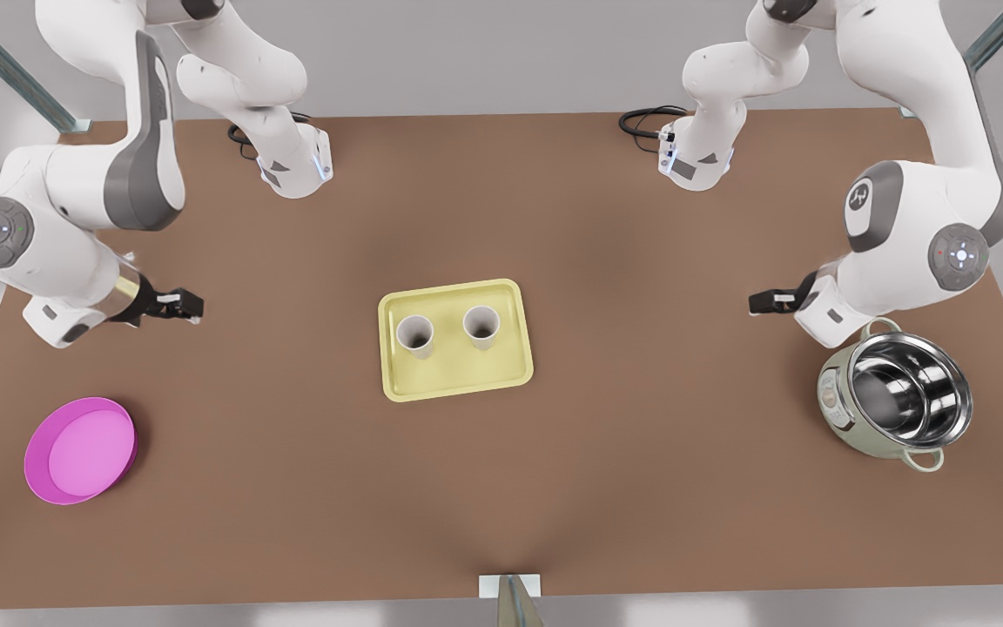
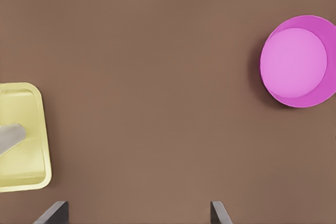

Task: Use the left arm to pick up the white IKEA cup from the tray and place it on the middle-left position; use the right arm to pick up the white IKEA cup from the tray and place it on the middle-right position

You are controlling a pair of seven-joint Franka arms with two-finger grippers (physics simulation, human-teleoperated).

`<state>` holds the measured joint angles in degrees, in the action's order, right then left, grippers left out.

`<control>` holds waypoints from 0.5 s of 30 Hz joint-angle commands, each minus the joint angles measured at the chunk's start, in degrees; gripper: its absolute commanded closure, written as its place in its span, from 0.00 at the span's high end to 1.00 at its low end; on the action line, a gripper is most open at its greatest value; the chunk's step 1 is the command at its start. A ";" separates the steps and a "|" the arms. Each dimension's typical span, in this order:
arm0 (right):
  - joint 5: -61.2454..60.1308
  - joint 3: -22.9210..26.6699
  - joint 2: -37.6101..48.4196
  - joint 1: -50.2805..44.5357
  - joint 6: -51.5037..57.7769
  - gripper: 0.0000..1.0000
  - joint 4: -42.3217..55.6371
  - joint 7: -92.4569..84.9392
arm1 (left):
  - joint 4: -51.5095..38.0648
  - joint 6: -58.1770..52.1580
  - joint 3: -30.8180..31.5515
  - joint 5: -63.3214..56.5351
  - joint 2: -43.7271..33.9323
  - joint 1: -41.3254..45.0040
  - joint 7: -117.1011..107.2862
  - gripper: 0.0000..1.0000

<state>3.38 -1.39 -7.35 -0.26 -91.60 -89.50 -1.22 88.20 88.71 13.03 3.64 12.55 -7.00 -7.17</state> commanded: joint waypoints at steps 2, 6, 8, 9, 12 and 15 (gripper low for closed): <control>-0.21 0.16 0.06 0.18 -6.31 1.00 0.02 -1.68 | -0.04 9.11 0.15 -0.39 0.63 0.32 -7.60 1.00; -2.76 -0.19 -1.69 -0.26 -6.57 1.00 0.02 -1.68 | -0.57 12.27 0.24 -1.09 1.42 2.42 -7.51 1.00; -3.20 -0.46 -6.00 -4.03 -10.51 1.00 -0.42 -0.02 | -0.66 12.27 0.77 -1.88 1.51 5.85 -7.42 1.00; -3.99 -0.46 -8.81 -6.05 -13.94 1.00 -0.68 4.03 | -0.66 12.18 0.77 -1.88 1.51 6.29 -7.60 1.00; -3.99 -0.54 -11.72 -13.17 -26.69 1.00 -7.27 17.46 | -1.27 15.25 0.95 -5.58 4.49 13.32 -11.89 1.00; -3.99 -0.54 -14.01 -18.10 -34.24 1.00 -11.04 26.36 | -1.71 20.88 0.77 -8.04 10.21 20.44 -29.37 1.00</control>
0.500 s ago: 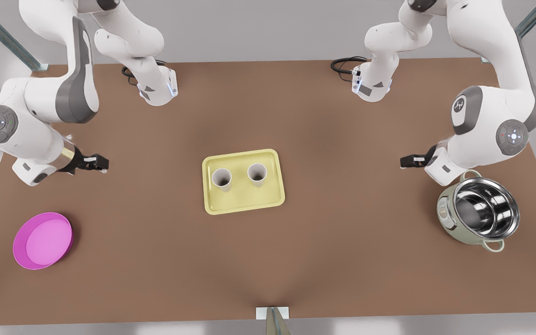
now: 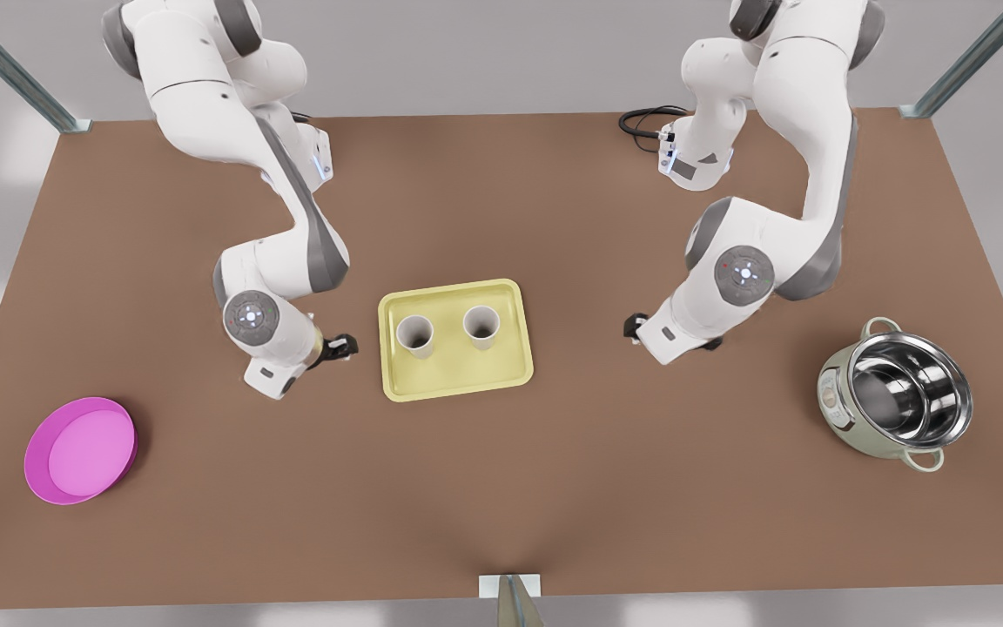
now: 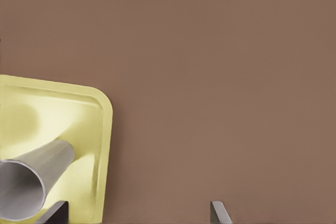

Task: Use the left arm to pick up the white IKEA cup from the tray and place it on the middle-left position; use the right arm to pick up the white IKEA cup from the tray and place it on the middle-right position

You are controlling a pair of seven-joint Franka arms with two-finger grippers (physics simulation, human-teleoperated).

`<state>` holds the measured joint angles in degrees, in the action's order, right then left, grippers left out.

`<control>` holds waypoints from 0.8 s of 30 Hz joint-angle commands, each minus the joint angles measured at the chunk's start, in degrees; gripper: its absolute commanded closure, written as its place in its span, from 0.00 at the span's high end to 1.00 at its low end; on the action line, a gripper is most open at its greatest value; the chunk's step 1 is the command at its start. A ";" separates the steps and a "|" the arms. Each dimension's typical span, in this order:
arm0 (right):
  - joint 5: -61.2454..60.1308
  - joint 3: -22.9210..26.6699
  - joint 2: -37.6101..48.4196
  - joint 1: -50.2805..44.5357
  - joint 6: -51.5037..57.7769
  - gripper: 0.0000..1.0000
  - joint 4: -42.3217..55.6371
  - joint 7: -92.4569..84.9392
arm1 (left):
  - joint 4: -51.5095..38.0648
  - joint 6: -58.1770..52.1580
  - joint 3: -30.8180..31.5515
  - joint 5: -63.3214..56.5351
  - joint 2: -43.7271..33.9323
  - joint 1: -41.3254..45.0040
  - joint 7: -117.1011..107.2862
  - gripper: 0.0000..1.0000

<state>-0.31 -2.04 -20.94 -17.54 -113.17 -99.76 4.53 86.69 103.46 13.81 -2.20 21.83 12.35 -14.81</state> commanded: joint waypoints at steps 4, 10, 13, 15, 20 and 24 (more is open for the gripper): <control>-0.30 -5.17 0.02 -1.88 -25.95 1.00 -11.05 29.92 | -0.21 8.43 -0.01 -4.05 3.40 6.54 -27.99 1.00; -0.21 -5.70 5.38 -2.94 -33.60 1.00 -23.54 30.89 | -2.40 11.41 0.16 -7.47 8.84 15.42 -43.55 1.00; -0.21 -6.05 4.24 -4.35 -34.84 1.00 -24.25 31.42 | -3.37 13.87 0.51 -7.03 10.25 17.09 -45.21 1.00; -0.21 -6.05 2.92 -5.14 -35.72 1.00 -24.16 32.12 | -3.55 14.14 0.51 -7.03 10.78 18.15 -46.01 1.00; -0.21 -6.05 2.74 -5.23 -35.81 1.00 -24.16 32.30 | -0.47 17.04 0.51 -7.21 11.48 21.66 -49.08 1.00; -0.04 -6.05 0.28 -5.23 -36.86 0.96 -24.07 32.12 | -0.03 17.92 0.51 -7.21 11.48 23.07 -51.55 1.00</control>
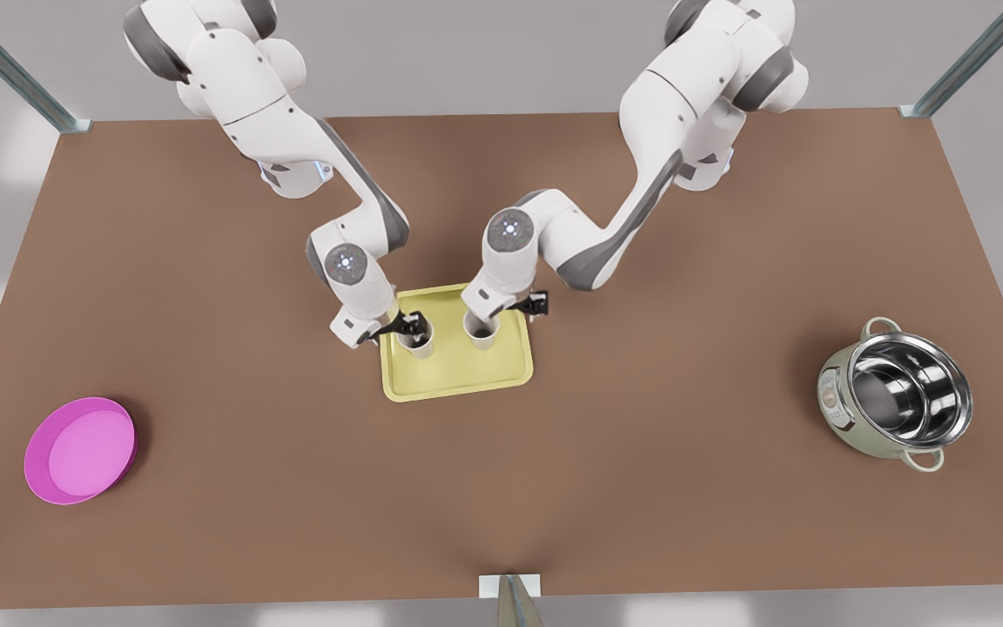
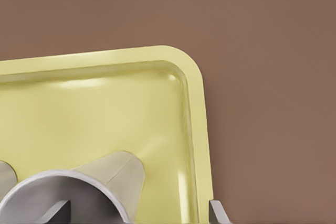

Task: Use the left arm to pick up the white IKEA cup from the tray and place it on the middle-left position; use the right arm to pick up the white IKEA cup from the tray and place it on the middle-right position

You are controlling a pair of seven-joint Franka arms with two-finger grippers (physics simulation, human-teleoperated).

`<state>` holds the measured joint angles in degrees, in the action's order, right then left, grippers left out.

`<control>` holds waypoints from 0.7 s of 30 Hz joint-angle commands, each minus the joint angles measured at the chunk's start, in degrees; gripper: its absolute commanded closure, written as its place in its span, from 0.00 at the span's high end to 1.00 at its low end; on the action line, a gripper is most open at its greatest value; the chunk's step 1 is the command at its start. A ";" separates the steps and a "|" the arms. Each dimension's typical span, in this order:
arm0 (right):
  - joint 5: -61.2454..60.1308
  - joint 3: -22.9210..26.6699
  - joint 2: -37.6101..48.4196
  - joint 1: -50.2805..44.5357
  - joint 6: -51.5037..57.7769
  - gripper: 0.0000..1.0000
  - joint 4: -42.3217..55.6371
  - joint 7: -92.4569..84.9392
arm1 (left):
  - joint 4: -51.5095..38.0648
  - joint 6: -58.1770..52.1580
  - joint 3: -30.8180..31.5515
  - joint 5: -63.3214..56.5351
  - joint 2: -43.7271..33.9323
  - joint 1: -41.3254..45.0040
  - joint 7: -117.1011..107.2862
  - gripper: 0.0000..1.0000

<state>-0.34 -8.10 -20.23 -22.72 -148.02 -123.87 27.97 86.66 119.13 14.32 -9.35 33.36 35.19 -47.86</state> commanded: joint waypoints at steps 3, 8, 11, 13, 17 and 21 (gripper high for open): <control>0.16 -0.08 -0.95 -0.04 -2.09 0.73 0.03 8.50 | -0.79 4.62 0.01 -0.67 1.44 0.93 -19.82 1.00; 0.07 0.01 -1.65 0.05 -2.01 0.35 0.21 9.21 | 0.09 7.78 -0.17 -4.10 5.22 0.84 -19.82 1.00; 0.07 0.01 -1.83 0.05 -2.01 0.17 0.30 9.21 | 0.09 8.05 -0.25 -4.27 5.66 0.84 -19.73 1.00; 0.07 0.01 -0.95 0.14 -1.83 0.09 0.38 9.29 | 0.09 8.22 -0.25 -4.80 6.10 0.84 -19.73 1.00; 0.07 0.54 5.38 1.98 -0.08 0.07 0.47 8.59 | 0.79 8.22 -0.25 -4.80 6.10 1.63 -19.99 1.00; 0.07 0.63 8.54 16.92 5.47 0.07 2.14 -14.07 | 2.64 8.22 -0.25 -4.98 5.92 1.99 -20.08 1.00</control>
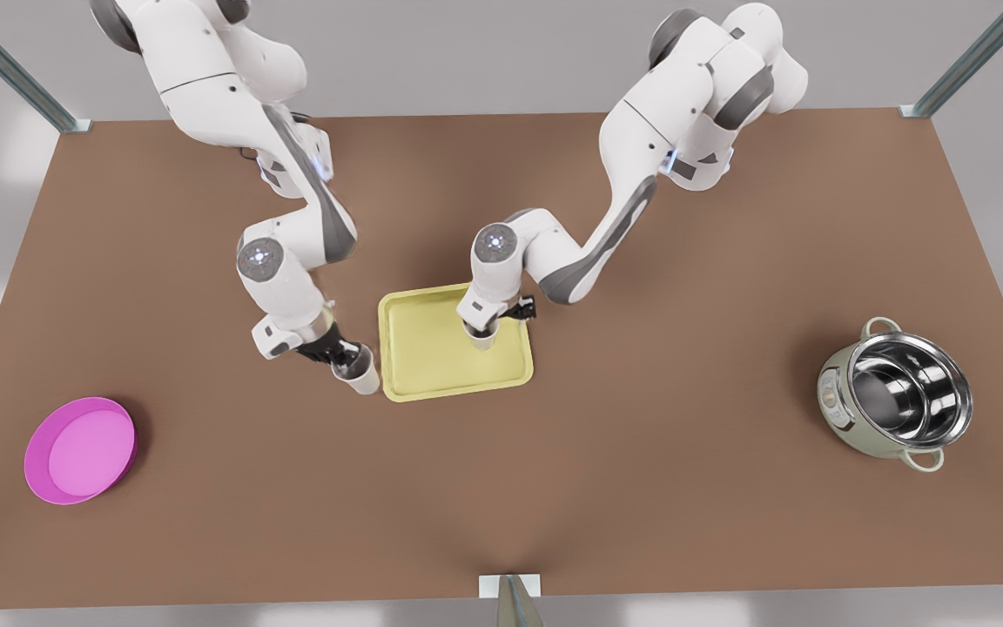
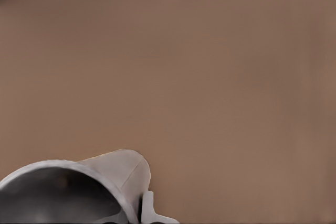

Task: Use the left arm to pick up the white IKEA cup from the tray and place it on the middle-left position; use the right arm to pick up the white IKEA cup from the tray and place it on the middle-right position

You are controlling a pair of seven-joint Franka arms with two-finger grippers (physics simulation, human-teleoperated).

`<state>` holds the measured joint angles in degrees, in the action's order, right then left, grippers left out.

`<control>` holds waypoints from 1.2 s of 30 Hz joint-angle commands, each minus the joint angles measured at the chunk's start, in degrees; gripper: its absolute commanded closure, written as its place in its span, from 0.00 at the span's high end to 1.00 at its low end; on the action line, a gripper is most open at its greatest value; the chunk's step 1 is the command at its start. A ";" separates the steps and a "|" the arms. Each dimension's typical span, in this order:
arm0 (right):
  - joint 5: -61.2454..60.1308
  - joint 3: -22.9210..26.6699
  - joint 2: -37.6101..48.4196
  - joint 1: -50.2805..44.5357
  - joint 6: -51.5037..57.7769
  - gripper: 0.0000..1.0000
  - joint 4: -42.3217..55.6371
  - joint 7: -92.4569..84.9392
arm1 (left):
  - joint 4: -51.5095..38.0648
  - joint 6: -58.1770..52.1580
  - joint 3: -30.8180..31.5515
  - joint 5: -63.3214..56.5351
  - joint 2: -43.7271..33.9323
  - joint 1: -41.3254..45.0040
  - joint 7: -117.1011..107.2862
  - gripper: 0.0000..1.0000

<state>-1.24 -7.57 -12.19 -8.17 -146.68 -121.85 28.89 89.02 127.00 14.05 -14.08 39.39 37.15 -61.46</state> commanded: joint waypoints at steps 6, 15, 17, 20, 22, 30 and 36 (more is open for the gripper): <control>1.15 0.36 -10.22 18.71 4.12 0.07 6.63 -39.96 | 0.28 5.45 0.01 -0.95 0.69 0.03 -7.45 0.94; 1.06 0.71 -19.80 20.47 4.12 1.00 13.75 -42.16 | -0.86 9.58 -0.25 -1.74 3.68 -0.14 -7.98 0.37; 1.15 0.71 -19.45 20.91 4.29 1.00 13.75 -42.34 | -0.95 9.14 -0.34 -1.83 3.33 -0.32 -7.80 0.30; 0.71 0.71 -12.87 20.83 14.48 1.00 13.92 -41.99 | -0.95 8.79 -0.34 -1.74 2.89 -0.32 -7.80 0.21; 0.62 -0.08 -8.55 20.48 29.94 1.00 19.72 -39.53 | -2.09 6.33 -0.34 -1.74 2.71 -0.41 -7.71 0.18; 1.41 -4.74 5.60 20.39 57.73 1.00 31.24 -27.75 | 10.39 3.60 0.10 -1.13 -10.03 -12.53 3.71 0.18; 2.03 -4.56 5.16 20.56 57.82 1.00 33.70 -26.52 | 15.83 5.53 0.01 4.50 -13.02 -31.87 37.37 0.18</control>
<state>0.79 -12.11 -7.13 12.43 -93.96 -88.18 1.97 105.61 131.68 14.04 -11.38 25.96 6.39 -56.84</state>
